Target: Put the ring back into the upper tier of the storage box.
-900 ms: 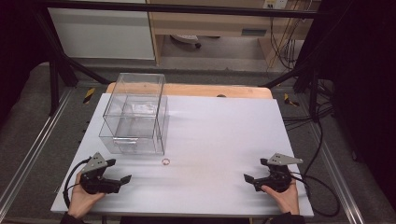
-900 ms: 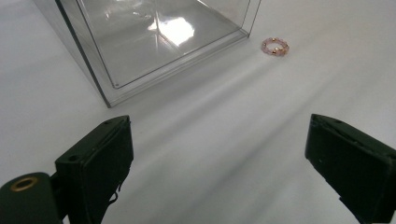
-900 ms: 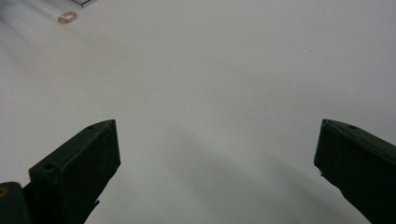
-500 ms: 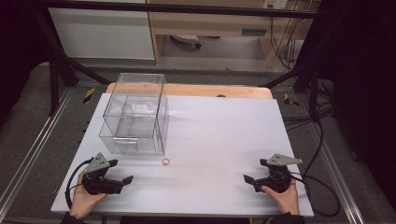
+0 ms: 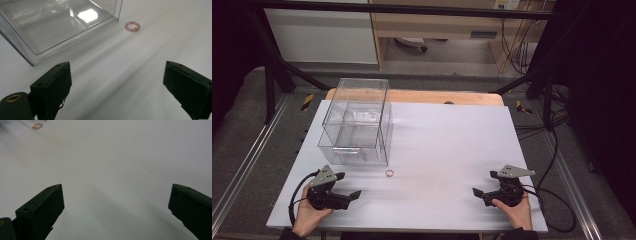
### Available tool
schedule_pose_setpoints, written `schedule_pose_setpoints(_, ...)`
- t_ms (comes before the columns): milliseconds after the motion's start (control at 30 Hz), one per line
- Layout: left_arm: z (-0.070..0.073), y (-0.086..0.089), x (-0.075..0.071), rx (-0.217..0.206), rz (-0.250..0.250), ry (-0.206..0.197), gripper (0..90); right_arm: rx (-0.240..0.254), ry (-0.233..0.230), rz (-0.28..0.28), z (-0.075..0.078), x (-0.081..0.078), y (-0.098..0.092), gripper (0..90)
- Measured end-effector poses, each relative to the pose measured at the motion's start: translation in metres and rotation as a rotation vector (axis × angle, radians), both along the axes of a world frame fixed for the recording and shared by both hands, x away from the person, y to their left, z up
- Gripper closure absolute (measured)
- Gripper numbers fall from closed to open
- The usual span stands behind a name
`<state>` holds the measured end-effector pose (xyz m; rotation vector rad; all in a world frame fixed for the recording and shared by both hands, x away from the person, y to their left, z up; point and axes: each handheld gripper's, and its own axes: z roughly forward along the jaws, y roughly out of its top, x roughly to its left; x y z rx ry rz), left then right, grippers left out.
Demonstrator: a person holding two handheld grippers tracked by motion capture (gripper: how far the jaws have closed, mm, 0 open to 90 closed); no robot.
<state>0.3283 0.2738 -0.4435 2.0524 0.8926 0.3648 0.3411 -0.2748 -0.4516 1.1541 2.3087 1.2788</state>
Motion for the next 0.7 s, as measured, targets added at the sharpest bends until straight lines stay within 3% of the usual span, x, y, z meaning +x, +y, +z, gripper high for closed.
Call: schedule_pose_setpoints(700, 0.0, -0.03, -0.005, 0.032, -0.055, -0.003, 9.0, 0.001, -0.004, 0.006, 0.0, 0.0, -0.001, 0.5)
